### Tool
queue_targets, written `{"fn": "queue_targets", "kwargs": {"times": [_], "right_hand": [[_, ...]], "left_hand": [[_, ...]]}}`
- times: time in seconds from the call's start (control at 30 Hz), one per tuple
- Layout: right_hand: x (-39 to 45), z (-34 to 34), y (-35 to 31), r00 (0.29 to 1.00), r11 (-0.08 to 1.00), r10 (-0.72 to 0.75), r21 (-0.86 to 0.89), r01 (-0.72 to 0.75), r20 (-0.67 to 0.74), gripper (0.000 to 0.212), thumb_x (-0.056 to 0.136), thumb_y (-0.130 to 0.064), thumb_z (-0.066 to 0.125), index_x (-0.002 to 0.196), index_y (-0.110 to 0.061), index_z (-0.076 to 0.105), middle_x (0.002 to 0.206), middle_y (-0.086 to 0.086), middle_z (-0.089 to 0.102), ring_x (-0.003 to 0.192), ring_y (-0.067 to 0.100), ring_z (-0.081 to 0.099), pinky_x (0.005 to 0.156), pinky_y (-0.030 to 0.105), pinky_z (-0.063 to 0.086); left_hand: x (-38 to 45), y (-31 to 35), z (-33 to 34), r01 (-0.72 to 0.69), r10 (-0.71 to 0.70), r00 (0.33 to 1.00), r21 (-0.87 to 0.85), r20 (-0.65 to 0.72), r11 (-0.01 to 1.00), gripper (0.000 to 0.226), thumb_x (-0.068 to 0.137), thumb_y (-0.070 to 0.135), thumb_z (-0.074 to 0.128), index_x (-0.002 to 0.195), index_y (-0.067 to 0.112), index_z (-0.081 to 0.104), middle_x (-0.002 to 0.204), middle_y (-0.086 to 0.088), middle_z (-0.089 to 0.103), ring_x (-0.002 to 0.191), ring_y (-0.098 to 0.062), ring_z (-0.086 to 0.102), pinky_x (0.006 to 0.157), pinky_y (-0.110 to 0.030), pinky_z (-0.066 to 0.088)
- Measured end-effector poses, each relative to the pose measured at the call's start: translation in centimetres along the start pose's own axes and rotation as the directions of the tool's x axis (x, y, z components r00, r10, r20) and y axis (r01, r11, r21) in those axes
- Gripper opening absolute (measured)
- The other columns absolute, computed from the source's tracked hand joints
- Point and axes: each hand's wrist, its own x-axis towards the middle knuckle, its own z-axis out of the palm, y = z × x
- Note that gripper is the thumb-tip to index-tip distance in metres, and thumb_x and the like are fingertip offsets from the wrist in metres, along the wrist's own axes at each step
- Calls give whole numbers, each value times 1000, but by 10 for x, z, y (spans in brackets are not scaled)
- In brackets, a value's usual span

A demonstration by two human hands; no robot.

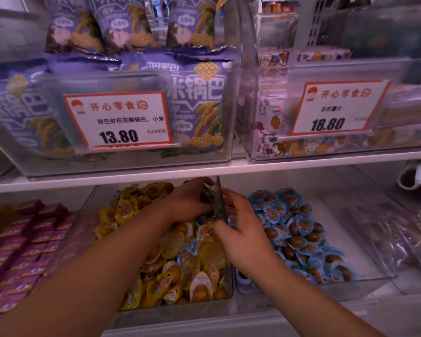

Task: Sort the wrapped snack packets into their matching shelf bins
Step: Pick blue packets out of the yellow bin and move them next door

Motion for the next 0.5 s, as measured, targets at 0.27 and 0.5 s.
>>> {"fn": "queue_targets", "kwargs": {"times": [0.27, 0.5], "right_hand": [[1, 1, 1, 1000, 1000, 10, -10, -10, -4, 64, 75, -43, 53, 138, -32, 47, 130, -5, 52, 120, 11, 53, 104, 40, 45], [0, 0, -1, 1000, 999, 27, -25, -27, -6, 64, 75, -39, 54, 138, -36, 45, 129, -9, 51, 116, 6, 51, 105, 34, 44]], "left_hand": [[-52, 1, -18, -152, 159, 987, 182, -21, 971, 14, 84, 29, 74, 96, 24, 67, 103, 4, 61, 95, -11, 59, 84, -24, 47], [-100, 8, -27, -29, -169, 912, -470, -373, 882, 9, 92, 22, 67, 97, 21, 74, 97, 5, 76, 93, -4, 70, 83, -19, 52]]}}
